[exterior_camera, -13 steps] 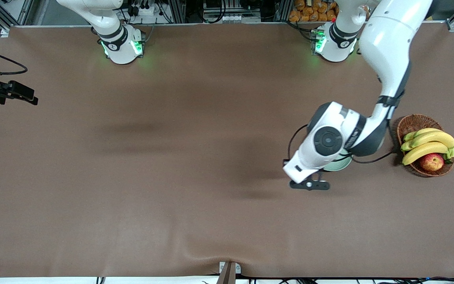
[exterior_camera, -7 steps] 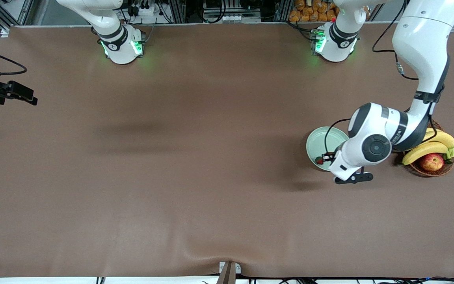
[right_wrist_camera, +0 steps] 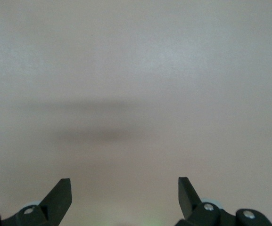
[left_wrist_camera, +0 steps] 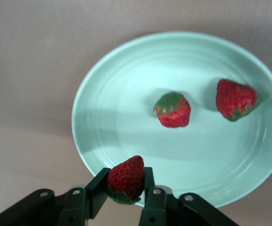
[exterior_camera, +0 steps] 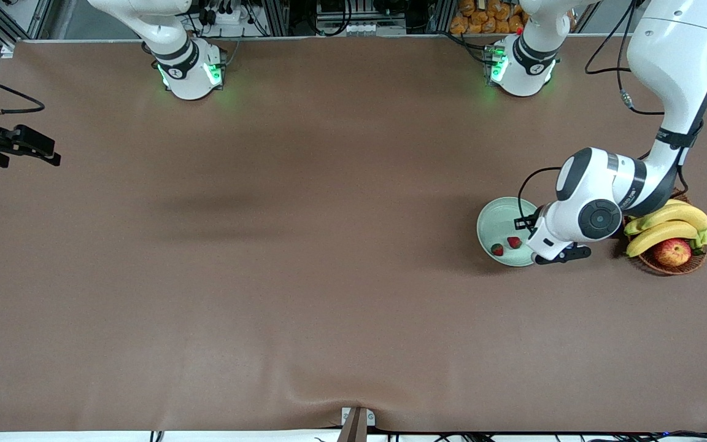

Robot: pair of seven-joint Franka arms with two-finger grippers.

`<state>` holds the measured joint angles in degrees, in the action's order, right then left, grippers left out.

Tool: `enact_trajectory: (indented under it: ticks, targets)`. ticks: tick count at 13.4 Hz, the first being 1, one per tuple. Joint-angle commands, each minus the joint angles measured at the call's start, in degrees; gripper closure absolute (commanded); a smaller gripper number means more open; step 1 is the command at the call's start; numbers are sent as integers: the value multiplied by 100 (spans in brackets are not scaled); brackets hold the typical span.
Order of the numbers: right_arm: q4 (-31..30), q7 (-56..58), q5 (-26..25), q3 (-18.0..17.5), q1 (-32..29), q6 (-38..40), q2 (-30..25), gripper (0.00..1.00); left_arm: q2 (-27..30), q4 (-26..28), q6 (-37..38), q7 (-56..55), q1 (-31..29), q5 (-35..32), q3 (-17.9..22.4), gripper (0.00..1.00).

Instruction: Collect all strawberries into plate

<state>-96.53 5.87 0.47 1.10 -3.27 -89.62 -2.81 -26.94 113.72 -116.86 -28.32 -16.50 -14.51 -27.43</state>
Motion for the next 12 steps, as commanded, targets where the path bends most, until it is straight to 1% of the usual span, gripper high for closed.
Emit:
enact_trajectory:
  ticks: [1, 2, 3, 4, 6, 7, 9, 10, 12]
  targets:
    - [72, 63, 32, -4, 2, -3, -89, 0, 145, 81, -12, -25, -72, 132, -96, 0]
    - [195, 64, -3, -4, 10, -21, -45, 0, 215, 54, 58, -24, -81, 132, -105, 0]
    - [257, 64, -12, -4, 2, -30, -27, 0, 320, -146, 311, -50, -64, 132, -122, 0]
    - [266, 72, -4, 13, -33, -12, -27, 0, 339, -566, 783, -59, -46, 132, -174, 0]
    - [275, 73, -12, 13, -25, -21, -27, 0, 330, -1733, 2030, -33, -29, 132, -350, 0]
    - [275, 73, -12, 13, -25, -21, -27, 0, 321, -2261, 2454, -16, -11, 132, -446, 0]
    - [275, 73, -12, 13, -16, -30, -27, 0, 374, -3010, 2869, -33, -37, 132, -684, 0]
    - [284, 73, -12, 13, -16, -30, -27, 0, 531, -3196, 3071, -16, -72, 115, -746, 0]
    - [363, 73, -21, 13, -51, -12, -27, 0, 1161, -3233, 3187, 107, -107, 158, -738, 0]
